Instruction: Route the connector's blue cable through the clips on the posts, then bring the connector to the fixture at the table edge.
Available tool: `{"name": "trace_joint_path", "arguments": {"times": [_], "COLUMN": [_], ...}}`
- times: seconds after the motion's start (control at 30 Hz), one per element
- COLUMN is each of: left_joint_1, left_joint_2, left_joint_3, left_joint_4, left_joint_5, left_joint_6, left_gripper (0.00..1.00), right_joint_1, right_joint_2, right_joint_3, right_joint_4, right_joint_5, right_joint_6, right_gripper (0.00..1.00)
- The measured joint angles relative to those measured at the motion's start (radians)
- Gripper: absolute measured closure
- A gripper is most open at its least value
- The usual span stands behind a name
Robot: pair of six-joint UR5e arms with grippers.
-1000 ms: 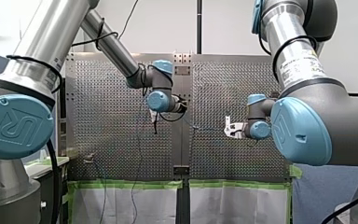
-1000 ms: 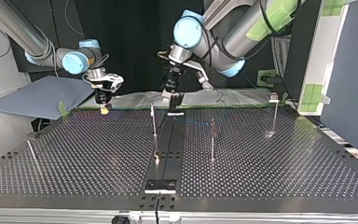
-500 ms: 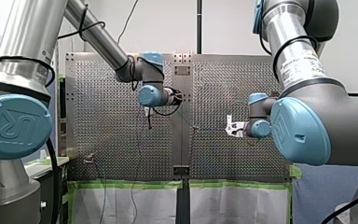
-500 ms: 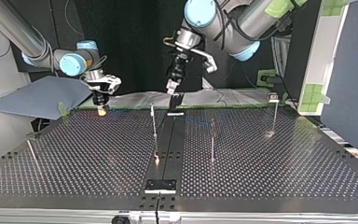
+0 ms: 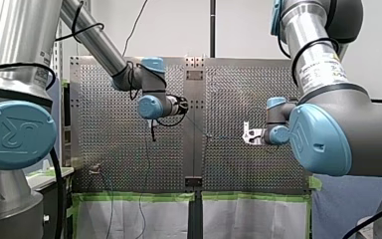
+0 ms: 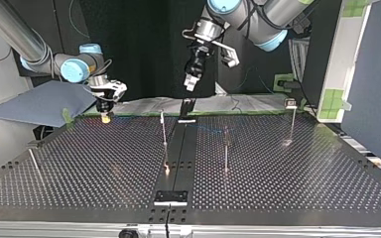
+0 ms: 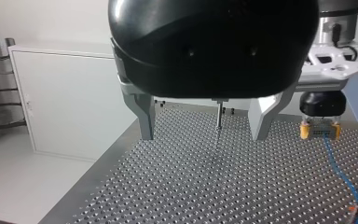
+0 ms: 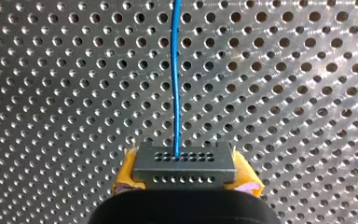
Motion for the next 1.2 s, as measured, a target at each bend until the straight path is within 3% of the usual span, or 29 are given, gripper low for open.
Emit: {"name": "trace_joint_path", "arguments": {"times": [0.17, 0.63, 0.77, 0.93, 1.2], "left_joint_1": [0.009, 0.017, 0.02, 0.024, 0.032], "left_joint_2": [0.0, -0.001, -0.001, -0.001, -0.001], "left_joint_3": [-0.041, -0.164, -0.2, -0.243, -0.306], "left_joint_4": [0.04, 0.162, 0.184, 0.192, 0.193], "left_joint_5": [0.008, 0.01, 0.011, 0.012, 0.012], "left_joint_6": [-0.029, -0.031, -0.03, -0.03, -0.027], "left_gripper": [0.0, 0.0, 0.0, 0.0, 0.0], "right_joint_1": [-0.003, -0.018, -0.02, -0.02, -0.024], "right_joint_2": [-0.032, -0.149, -0.177, -0.22, -0.272], "right_joint_3": [-0.001, -0.001, -0.001, -0.001, -0.001], "right_joint_4": [0.024, 0.067, 0.068, 0.067, 0.063], "right_joint_5": [0.011, 0.024, 0.025, 0.026, 0.026], "right_joint_6": [0.002, 0.012, 0.027, 0.065, 0.093], "right_gripper": [1.0, 1.0, 1.0, 1.0, 1.0]}}
